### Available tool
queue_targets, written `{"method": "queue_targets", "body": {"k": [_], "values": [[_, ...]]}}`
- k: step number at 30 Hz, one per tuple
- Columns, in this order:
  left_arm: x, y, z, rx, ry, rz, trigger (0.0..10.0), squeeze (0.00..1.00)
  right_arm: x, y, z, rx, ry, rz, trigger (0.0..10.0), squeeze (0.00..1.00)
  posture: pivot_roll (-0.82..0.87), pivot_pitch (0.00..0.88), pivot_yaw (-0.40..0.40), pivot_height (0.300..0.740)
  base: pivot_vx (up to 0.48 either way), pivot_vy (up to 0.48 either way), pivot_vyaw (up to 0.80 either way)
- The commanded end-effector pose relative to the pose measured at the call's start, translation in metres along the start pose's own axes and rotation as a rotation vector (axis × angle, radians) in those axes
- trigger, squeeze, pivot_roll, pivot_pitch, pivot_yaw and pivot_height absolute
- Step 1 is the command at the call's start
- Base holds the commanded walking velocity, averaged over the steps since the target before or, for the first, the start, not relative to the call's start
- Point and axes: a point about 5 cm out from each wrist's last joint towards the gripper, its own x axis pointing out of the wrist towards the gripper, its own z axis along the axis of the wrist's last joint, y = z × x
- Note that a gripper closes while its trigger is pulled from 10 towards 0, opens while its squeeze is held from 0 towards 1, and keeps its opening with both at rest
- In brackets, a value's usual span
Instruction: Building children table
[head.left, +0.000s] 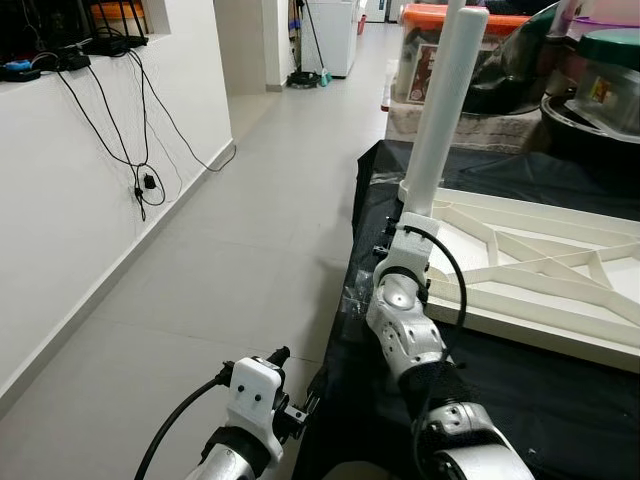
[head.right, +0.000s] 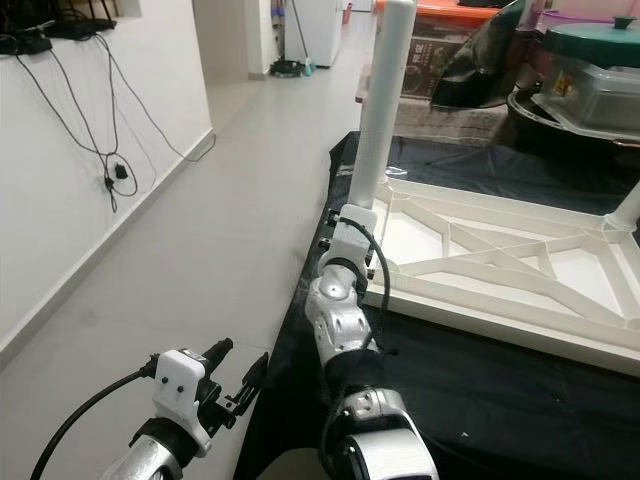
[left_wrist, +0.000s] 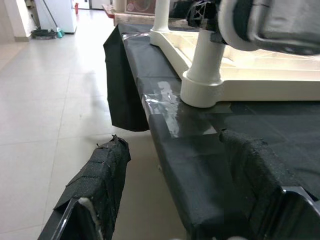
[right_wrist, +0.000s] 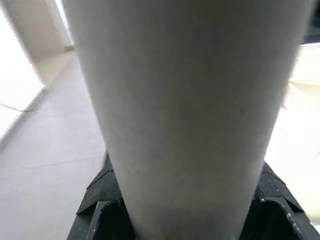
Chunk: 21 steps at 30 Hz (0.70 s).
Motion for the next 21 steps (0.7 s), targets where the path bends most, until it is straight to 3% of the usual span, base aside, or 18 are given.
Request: {"method": "queue_targets", "body": {"k": [1, 4, 6, 10, 11, 14, 15, 17, 20, 21], "values": [[-0.002, 0.001, -0.005, -0.014, 0.026, 0.001, 10.0, 0.00, 0.002, -0.018, 0.008, 0.101, -0.017, 0.096, 0.0, 0.00, 0.02, 0.000, -0.022, 0.740, 0.000, 0.000, 0.00], [-0.002, 0.001, -0.005, -0.014, 0.027, 0.000, 10.0, 0.00, 0.002, -0.031, 0.005, 0.085, 0.001, 0.123, 0.0, 0.00, 0.01, 0.000, -0.016, 0.740, 0.000, 0.000, 0.00], [-0.002, 0.001, -0.005, -0.012, 0.028, -0.001, 10.0, 0.00, -0.001, -0.058, -0.001, 0.049, 0.019, 0.149, 0.0, 0.00, 0.01, 0.000, -0.007, 0.740, 0.000, 0.000, 0.00], [-0.002, 0.001, -0.005, -0.012, 0.029, -0.001, 10.0, 0.00, -0.003, -0.066, -0.003, 0.045, 0.028, 0.166, 0.0, 0.00, 0.01, 0.000, -0.007, 0.740, 0.000, 0.000, 0.00], [-0.003, 0.001, -0.005, -0.010, 0.029, -0.002, 10.0, 0.00, -0.005, -0.075, -0.005, 0.029, 0.042, 0.183, 0.0, 0.00, 0.01, 0.000, -0.007, 0.740, 0.000, 0.000, 0.00], [-0.003, 0.001, -0.005, -0.010, 0.029, -0.002, 10.0, 0.00, -0.005, -0.075, -0.005, 0.029, 0.042, 0.183, 0.0, 0.00, 0.01, 0.000, -0.007, 0.740, 0.000, 0.000, 0.00], [-0.003, 0.001, -0.005, -0.010, 0.030, -0.003, 10.0, 0.00, -0.008, -0.089, -0.008, 0.021, 0.084, 0.251, 0.0, 0.00, 0.00, 0.000, -0.003, 0.740, 0.000, 0.000, 0.00], [-0.003, 0.001, -0.005, -0.010, 0.030, -0.003, 10.0, 0.00, -0.008, -0.089, -0.008, 0.021, 0.084, 0.251, 0.0, 0.00, 0.00, 0.000, -0.003, 0.740, 0.000, 0.000, 0.00], [-0.003, 0.001, -0.006, -0.014, 0.031, -0.005, 10.0, 0.00, -0.020, -0.132, -0.009, -0.076, 0.261, 0.541, 0.0, 0.00, 0.00, 0.000, -0.003, 0.740, 0.000, 0.000, 0.00], [-0.003, 0.001, -0.006, -0.014, 0.031, -0.005, 10.0, 0.00, -0.020, -0.132, -0.009, -0.076, 0.261, 0.541, 0.0, 0.00, 0.00, 0.000, -0.003, 0.740, 0.000, 0.000, 0.00]]}}
